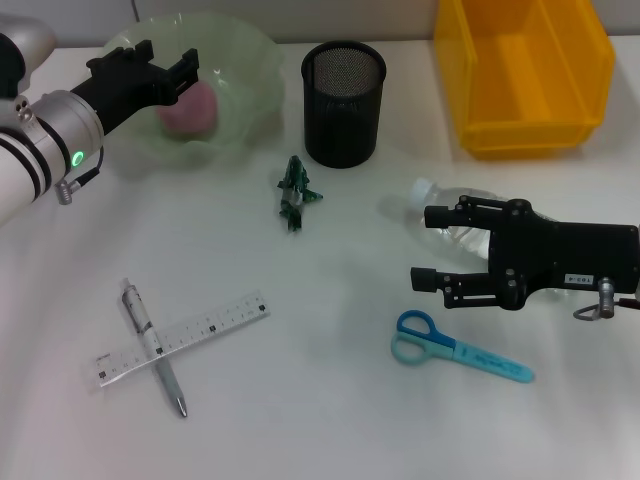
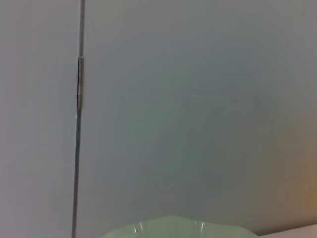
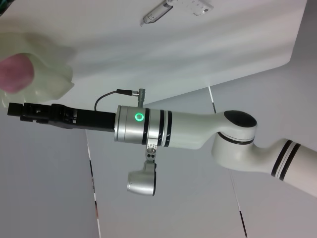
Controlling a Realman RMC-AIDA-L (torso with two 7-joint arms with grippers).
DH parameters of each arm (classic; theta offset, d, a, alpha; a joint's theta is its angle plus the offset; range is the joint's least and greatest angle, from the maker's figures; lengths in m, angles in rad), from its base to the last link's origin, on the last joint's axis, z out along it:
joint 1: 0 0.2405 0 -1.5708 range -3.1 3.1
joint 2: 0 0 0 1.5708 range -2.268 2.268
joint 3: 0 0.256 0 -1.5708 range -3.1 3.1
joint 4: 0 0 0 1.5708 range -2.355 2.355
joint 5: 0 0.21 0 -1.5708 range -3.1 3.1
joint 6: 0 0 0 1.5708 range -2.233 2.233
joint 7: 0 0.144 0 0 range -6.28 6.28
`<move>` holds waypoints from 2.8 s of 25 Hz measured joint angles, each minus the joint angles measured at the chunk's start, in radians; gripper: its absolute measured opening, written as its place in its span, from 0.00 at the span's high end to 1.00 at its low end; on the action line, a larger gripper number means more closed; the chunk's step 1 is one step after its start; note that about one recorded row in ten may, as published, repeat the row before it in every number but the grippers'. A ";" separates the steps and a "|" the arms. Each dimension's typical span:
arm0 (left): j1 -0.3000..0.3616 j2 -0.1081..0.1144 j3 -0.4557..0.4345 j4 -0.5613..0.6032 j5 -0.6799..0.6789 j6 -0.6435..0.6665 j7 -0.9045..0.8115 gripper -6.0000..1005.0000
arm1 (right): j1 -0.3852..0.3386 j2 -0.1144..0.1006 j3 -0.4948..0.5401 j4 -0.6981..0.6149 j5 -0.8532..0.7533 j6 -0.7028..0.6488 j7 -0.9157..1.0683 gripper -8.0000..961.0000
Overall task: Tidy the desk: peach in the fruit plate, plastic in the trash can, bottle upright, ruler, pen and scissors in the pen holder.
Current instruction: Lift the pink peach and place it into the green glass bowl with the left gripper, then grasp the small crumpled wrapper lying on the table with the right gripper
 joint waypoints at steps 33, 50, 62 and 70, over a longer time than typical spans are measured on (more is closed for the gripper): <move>0.324 0.062 0.098 0.176 0.389 0.906 -0.081 0.18 | 0.240 -0.029 -0.053 -0.376 -0.152 -0.004 0.735 0.25; 0.335 0.059 0.091 0.176 0.419 0.905 -0.078 0.18 | 0.637 0.034 -0.393 -0.214 -0.615 0.243 1.178 0.27; 0.341 0.053 0.096 0.175 0.421 0.909 -0.078 0.18 | 0.642 0.041 -0.558 -0.058 -0.493 0.516 1.223 0.28; 0.342 0.052 0.098 0.175 0.420 0.914 -0.080 0.18 | 0.625 0.041 -0.744 0.026 -0.318 0.713 1.202 0.28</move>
